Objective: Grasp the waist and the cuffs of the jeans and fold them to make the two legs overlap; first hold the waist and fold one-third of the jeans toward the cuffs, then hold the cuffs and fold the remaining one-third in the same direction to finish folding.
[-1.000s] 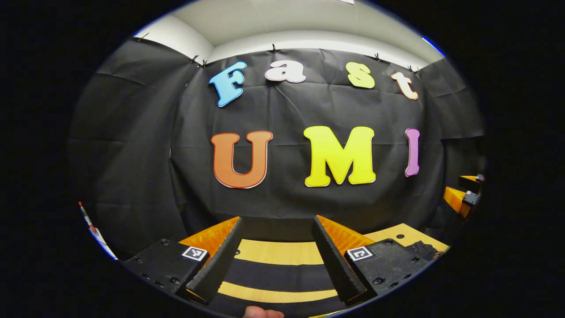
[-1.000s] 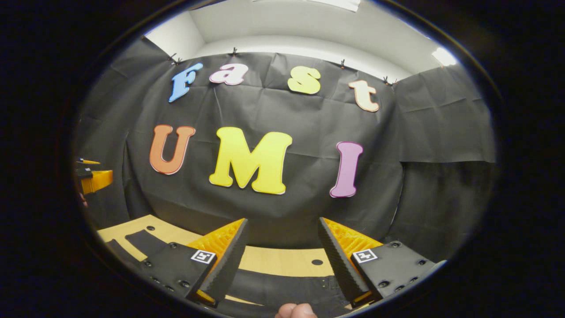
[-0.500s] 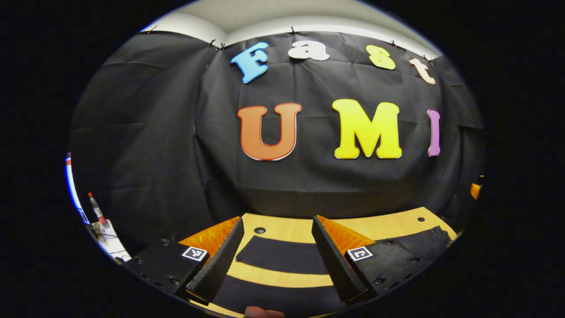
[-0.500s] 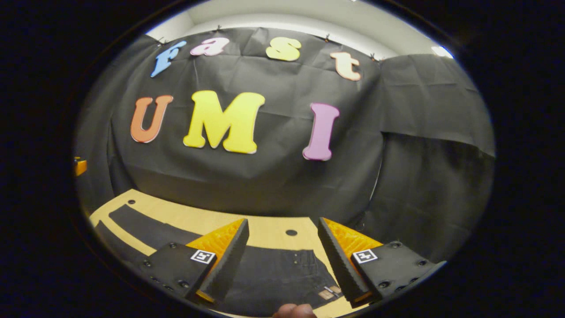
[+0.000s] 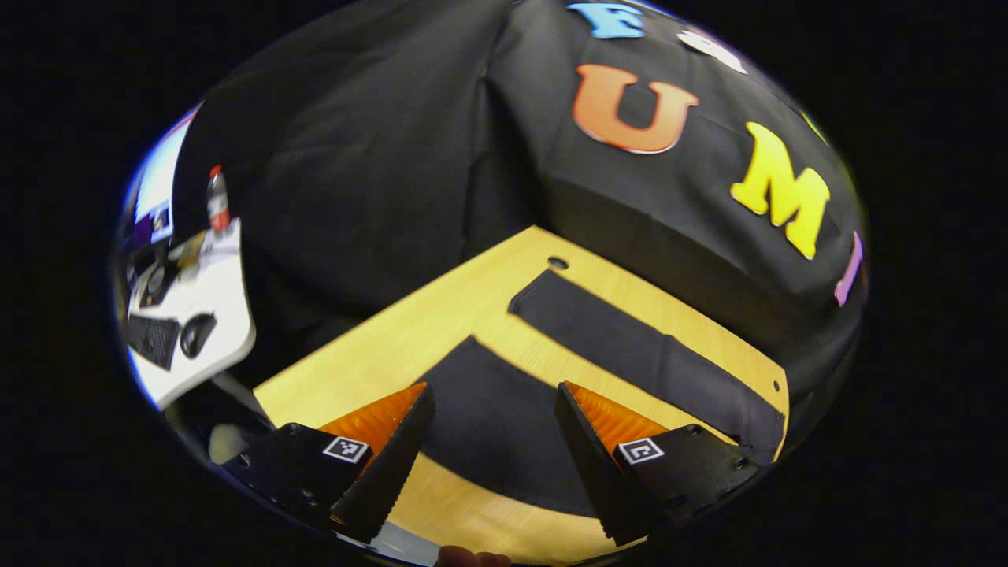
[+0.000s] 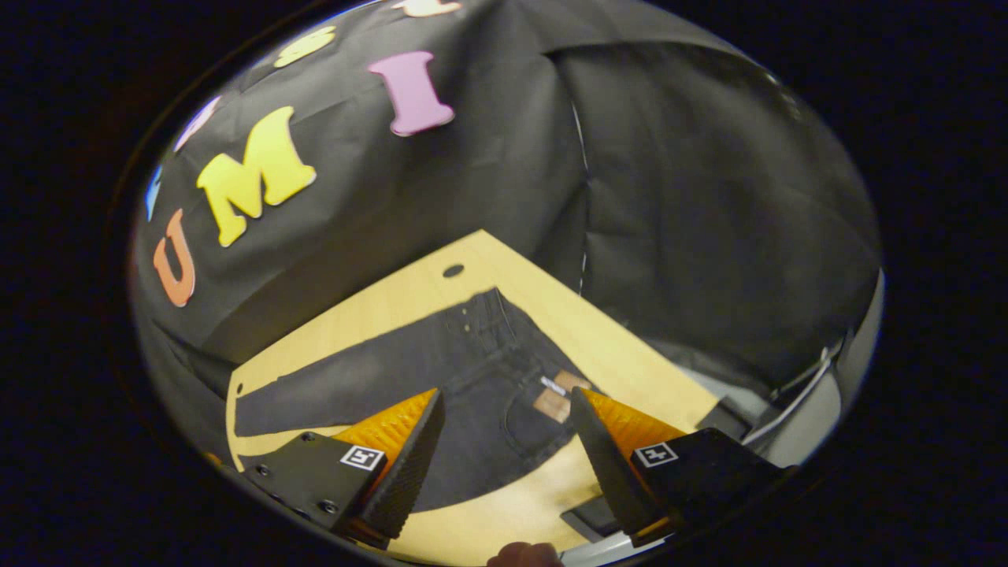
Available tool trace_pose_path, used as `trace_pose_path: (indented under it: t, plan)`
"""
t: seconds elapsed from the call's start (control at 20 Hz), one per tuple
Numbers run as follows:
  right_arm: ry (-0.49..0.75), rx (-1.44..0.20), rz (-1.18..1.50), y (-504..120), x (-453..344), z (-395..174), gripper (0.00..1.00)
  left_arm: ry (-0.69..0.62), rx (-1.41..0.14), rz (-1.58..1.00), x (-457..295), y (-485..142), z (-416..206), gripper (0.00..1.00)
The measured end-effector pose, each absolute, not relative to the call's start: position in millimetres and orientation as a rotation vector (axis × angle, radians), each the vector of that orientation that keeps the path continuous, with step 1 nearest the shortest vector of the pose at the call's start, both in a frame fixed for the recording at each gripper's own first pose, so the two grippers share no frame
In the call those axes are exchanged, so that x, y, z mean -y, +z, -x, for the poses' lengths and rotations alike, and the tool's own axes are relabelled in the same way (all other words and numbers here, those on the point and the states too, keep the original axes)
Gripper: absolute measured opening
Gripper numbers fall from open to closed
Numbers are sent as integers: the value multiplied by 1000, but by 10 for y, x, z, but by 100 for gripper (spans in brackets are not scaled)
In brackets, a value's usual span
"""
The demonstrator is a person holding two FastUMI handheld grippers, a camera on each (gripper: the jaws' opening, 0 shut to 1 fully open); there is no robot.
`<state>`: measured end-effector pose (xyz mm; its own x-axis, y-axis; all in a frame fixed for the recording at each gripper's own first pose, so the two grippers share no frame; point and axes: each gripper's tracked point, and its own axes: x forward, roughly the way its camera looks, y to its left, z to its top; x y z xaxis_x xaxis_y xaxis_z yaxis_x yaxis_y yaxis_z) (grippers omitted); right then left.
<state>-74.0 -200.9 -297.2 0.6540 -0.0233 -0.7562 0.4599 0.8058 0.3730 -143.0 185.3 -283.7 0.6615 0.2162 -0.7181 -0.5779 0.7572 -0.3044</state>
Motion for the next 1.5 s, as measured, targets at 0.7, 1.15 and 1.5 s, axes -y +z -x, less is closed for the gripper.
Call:
trace_pose_path:
  t: [0.7, 1.15, 1.5]
  plan:
    - [-463, -1027, -1128, -3827, 1763, 883, 99, 686, -814, 1291, -1423, -3329, 1538, 100]
    - [-496, -1013, -1187, -3947, 1770, 663, 97, 670, -771, 1325, -1468, -3327, 1176, 100]
    - [-533, -1019, -1206, -3936, 1798, 638, 96, 648, -792, 1326, -1441, -3359, 927, 97]
